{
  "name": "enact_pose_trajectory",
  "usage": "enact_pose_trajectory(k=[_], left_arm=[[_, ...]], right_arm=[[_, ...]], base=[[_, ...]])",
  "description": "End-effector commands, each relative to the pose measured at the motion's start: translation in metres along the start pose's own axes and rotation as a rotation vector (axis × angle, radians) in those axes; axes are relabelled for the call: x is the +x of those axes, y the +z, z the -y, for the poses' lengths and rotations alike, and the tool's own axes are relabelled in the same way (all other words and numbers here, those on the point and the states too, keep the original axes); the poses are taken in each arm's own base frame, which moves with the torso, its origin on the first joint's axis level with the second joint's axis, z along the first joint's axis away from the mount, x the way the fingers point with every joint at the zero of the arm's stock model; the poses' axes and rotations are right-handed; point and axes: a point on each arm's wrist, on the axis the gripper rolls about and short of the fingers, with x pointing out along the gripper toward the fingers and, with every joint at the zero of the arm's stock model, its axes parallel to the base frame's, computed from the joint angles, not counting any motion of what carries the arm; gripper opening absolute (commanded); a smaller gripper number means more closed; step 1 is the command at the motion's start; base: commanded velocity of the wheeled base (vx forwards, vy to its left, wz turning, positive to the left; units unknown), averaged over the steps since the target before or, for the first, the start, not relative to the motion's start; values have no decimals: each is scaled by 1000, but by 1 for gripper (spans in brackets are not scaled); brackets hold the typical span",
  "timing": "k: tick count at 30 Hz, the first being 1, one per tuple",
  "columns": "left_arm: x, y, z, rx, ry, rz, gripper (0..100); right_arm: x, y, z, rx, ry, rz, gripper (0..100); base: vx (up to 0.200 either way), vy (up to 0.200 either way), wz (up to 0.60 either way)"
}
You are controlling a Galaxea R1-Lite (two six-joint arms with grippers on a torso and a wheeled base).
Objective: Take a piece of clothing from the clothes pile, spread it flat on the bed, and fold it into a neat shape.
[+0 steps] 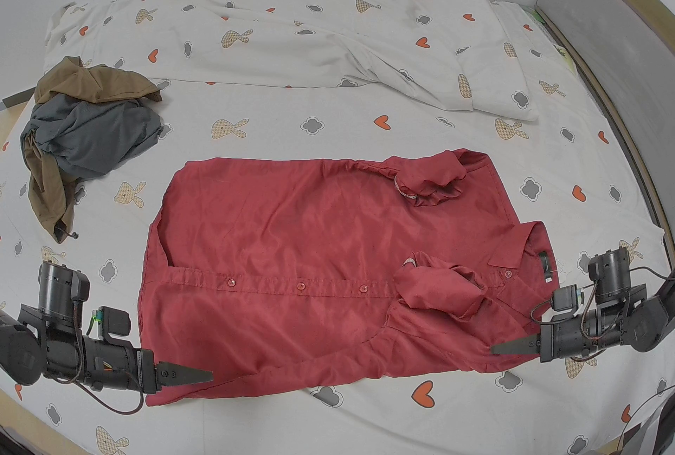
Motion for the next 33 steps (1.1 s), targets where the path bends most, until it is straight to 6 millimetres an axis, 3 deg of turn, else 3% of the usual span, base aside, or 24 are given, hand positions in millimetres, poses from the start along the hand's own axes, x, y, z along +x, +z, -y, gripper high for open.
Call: enact_pose_trajectory(k=[1,13,24,25,30,32,33], left_arm=[[0,-2,0,-3,15,-1,100],[-5,-29,1,166,146,-35,100],[-12,-29,6,192,142,4,100],[-12,-28,7,195,142,9,100],[-13,-26,8,203,141,19,100],[-15,-23,9,210,139,35,100],[-15,-23,9,212,139,35,100]], right_arm=[[-10,-5,-6,-7,-2,21,0],[-25,-26,-9,29,-27,22,0],[-25,-32,-4,55,-109,17,0],[-26,-30,-3,41,-142,26,100],[-31,-23,-1,-24,-258,77,100],[-43,-2,-14,-160,-309,206,100],[-43,-1,-15,-165,-308,211,100]], base=[[0,0,0],[0,0,0],[0,0,0],[0,0,0],[0,0,0],[0,0,0],[0,0,0]])
